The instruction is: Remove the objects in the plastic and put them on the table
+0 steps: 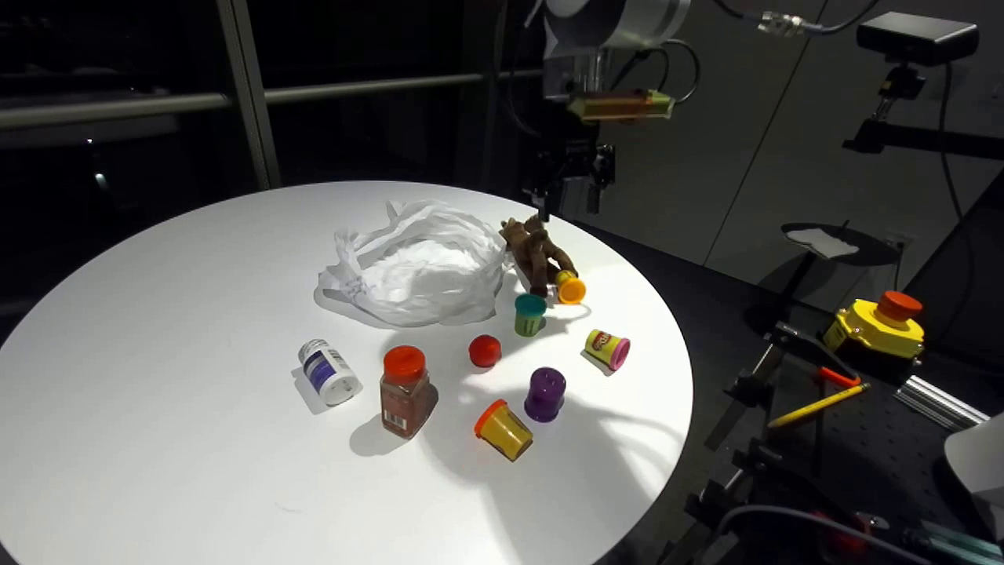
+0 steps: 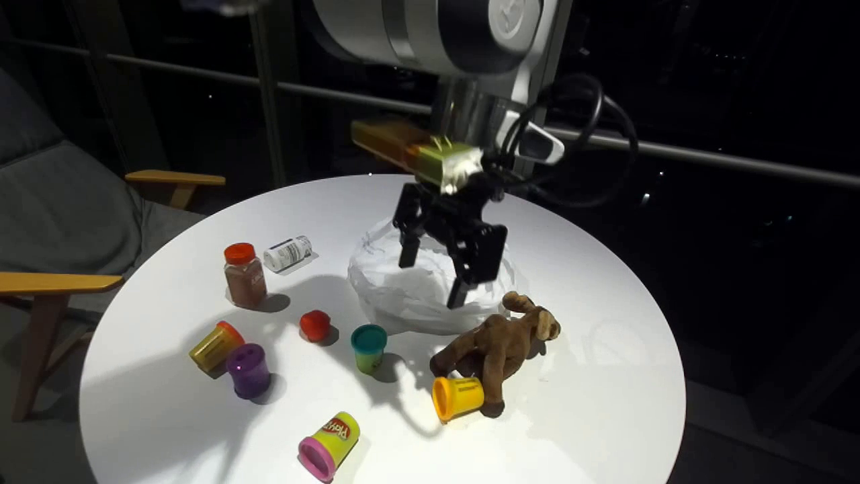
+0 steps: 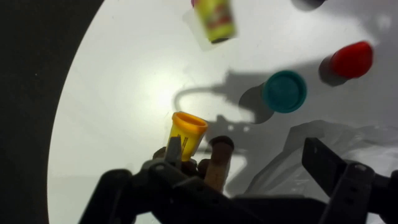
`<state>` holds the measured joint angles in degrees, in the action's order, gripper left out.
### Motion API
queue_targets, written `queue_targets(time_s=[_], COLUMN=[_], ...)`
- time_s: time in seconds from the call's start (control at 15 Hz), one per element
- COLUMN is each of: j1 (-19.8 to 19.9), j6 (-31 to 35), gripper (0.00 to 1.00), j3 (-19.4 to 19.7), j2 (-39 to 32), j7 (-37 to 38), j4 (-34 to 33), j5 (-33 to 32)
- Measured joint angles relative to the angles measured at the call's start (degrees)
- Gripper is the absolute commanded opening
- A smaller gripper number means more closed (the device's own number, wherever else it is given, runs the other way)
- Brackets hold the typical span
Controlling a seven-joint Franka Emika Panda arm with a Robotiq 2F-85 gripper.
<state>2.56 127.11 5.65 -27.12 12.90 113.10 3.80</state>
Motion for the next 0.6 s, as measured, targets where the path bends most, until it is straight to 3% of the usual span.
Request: queue_targets(time_s=[0.27, 0.6], j1=[-0.94, -4.75], j6=[-15.20, -22.96], gripper=[1.00, 1.00], j3=[-4.46, -8.52], j2=[10.07, 20.32], j7=[-3.52, -4.13], j4=[-0.25, 0.84], j5=[0.76, 1.73])
